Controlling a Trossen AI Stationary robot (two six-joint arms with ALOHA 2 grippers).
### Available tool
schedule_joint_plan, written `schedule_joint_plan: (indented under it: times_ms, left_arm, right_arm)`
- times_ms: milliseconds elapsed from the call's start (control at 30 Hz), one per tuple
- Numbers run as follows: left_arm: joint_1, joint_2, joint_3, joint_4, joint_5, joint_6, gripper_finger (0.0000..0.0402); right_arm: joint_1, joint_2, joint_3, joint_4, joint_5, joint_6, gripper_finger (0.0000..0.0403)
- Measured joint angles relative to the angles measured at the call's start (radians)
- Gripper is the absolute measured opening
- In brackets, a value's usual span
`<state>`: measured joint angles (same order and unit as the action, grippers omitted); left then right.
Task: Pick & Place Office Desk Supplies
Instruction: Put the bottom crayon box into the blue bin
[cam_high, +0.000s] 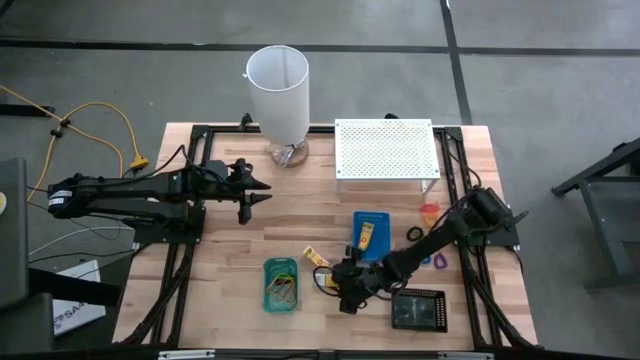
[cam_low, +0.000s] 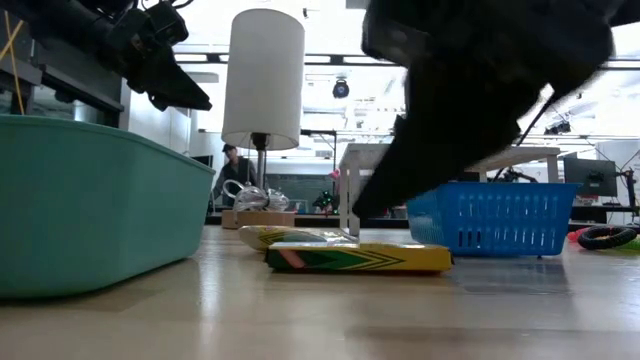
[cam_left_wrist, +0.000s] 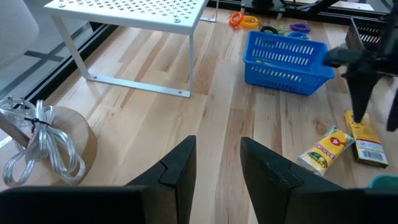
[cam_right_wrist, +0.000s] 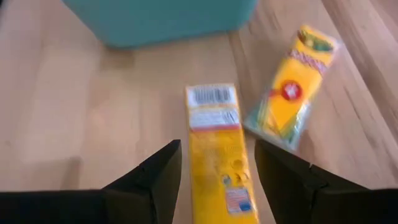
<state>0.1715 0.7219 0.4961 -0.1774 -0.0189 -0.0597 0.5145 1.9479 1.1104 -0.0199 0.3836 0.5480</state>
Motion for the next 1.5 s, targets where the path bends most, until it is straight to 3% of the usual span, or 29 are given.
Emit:
schedule_joint_plan:
  times_ms: [300,1500]
  left_arm:
    - [0.0,0.0,0.0,0.007,-0.002,0.0,0.0119]
    - [0.0,0.0,0.0,0.015,-0.002,0.0,0.0119]
  right_arm:
    - [0.011,0.022,0.004,-0.005,0.048,-0.012,0.0192]
    - [0.014,0.066,0.005,-0.036,0.001,0.035,0.0192]
